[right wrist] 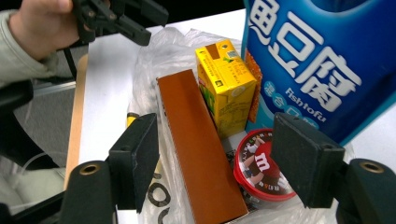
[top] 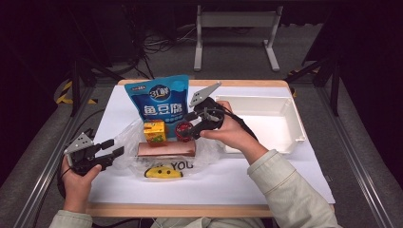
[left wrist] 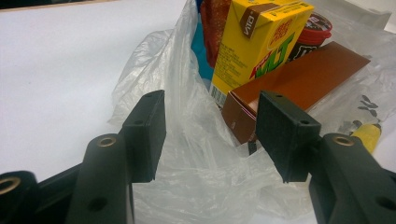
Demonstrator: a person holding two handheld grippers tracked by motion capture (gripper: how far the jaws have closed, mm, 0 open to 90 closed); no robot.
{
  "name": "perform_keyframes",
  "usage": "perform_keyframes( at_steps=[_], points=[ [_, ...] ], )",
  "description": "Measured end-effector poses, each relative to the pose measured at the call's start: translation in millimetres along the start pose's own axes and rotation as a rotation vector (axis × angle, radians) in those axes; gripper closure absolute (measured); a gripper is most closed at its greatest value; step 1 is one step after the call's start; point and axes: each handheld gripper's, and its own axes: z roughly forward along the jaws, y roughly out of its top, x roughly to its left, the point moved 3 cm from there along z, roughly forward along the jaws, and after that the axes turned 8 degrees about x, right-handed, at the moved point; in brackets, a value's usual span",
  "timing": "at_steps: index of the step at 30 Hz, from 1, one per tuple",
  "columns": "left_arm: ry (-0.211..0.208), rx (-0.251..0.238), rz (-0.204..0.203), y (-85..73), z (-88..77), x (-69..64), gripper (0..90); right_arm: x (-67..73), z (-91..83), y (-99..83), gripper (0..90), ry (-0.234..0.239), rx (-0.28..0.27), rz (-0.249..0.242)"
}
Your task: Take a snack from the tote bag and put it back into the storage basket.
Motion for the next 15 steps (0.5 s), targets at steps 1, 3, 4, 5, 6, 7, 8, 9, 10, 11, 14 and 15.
perform_keyframes(
  at_steps=[1, 3, 4, 5, 6, 7, 8, 9, 10, 11, 14, 15],
  points=[
    [0.000, -0.001, 0.000, 0.1, 0.2, -0.2, 43.9, 0.9, 1.2, 1.2, 33.3, -0.001, 0.002, -0.010],
    [0.000, -0.001, 0.002, 0.3, 0.3, -0.3, 43.8, 1.7, 2.5, 2.1, 33.3, 0.000, 0.004, -0.018],
    [-0.002, -0.002, 0.002, 0.4, 0.7, -0.7, 43.8, 2.3, 3.9, 2.9, 33.3, 0.002, 0.006, -0.026],
    [-0.002, -0.002, 0.006, 0.5, 0.8, -0.6, 43.8, 3.0, 6.2, 3.8, 33.3, 0.002, 0.014, -0.036],
    [-0.003, -0.001, 0.004, 0.5, 0.9, -1.0, 43.9, 3.4, 7.7, 4.3, 33.4, 0.002, 0.016, -0.037],
    [-0.004, 0.000, 0.005, 0.5, 0.9, -1.2, 43.9, 3.5, 10.4, 4.7, 33.3, 0.000, 0.021, -0.042],
    [-0.004, 0.001, 0.006, 0.5, 0.9, -1.5, 43.9, 3.6, 12.8, 4.7, 33.3, -0.001, 0.030, -0.045],
    [-0.004, 0.000, 0.007, 0.5, 0.9, -1.6, 43.9, 4.1, 15.4, 4.8, 33.2, -0.001, 0.036, -0.042],
    [-0.003, 0.002, 0.008, 0.5, 0.7, -1.7, 43.9, 4.4, 18.0, 4.9, 33.2, -0.001, 0.041, -0.047],
    [-0.004, 0.001, 0.009, 0.5, 0.8, -1.8, 43.8, 5.3, 20.4, 5.2, 33.1, 0.000, 0.044, -0.048],
    [-0.004, 0.001, 0.010, 0.5, 0.9, -1.9, 43.7, 6.7, 28.1, 6.9, 32.5, 0.001, 0.054, -0.058],
    [-0.003, 0.002, 0.011, 0.5, 0.9, -2.0, 43.6, 6.5, 29.8, 7.2, 32.5, 0.002, 0.057, -0.064]
  ],
)
